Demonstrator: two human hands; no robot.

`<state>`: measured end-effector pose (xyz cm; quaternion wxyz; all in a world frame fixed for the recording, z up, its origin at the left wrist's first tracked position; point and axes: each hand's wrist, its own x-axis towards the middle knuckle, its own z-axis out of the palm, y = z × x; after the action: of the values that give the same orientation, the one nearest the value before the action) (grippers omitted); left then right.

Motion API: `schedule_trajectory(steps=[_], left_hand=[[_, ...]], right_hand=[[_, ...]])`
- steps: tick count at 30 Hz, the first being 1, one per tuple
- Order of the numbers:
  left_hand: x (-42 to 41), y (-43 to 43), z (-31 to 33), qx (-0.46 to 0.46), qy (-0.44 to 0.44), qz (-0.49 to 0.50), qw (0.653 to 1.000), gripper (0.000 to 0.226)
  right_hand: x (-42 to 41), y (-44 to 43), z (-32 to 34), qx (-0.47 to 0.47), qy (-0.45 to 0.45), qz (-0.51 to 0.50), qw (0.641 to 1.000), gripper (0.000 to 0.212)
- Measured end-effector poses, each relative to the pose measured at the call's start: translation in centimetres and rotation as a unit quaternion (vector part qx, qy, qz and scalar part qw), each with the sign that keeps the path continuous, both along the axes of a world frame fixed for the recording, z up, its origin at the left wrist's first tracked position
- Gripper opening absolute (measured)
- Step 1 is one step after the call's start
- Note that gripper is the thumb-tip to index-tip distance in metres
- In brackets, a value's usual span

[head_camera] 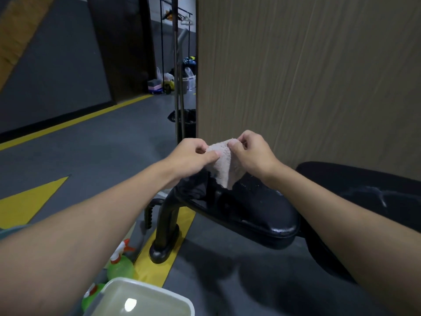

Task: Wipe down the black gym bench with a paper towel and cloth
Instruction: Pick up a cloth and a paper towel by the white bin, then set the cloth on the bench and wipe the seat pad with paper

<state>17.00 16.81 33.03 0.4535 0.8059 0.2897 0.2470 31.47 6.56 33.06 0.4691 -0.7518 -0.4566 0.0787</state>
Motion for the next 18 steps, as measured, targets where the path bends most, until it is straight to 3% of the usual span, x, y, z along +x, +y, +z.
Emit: schedule_trajectory(steps=[6,8,10,12,14,18], left_hand=[[1.1,-0.1,-0.5,0.0,-0.072,0.031,0.997,0.018],[1.2,0.5,-1.0,0.056,-0.023,0.049,0.997,0.017],[1.1,1.4,-1.8,0.206,0.139,0.052,0.967,0.029],[1.0,1.8,-2.7,0.291,0.258,0.019,0.921,0.042],[1.2,1.7,-3.5,0.303,0.307,-0.01,0.902,0.046],[1.7,1.9,-5.0,0.367,0.319,0.0,0.874,0.051]], right_hand=[[1.1,1.1,-0.8,0.036,0.054,-0.004,0.998,0.007],[1.7,1.1,-1.6,-0.029,0.049,0.002,0.998,0.016],[2.0,0.8,-3.0,-0.211,-0.162,-0.005,0.964,0.033],[1.4,0.3,-5.0,-0.244,-0.309,-0.021,0.919,0.047],[0.3,-0.2,-7.0,-0.223,-0.317,0.033,0.921,0.052],[-0.1,0.2,-10.1,-0.301,-0.337,0.088,0.888,0.06]])
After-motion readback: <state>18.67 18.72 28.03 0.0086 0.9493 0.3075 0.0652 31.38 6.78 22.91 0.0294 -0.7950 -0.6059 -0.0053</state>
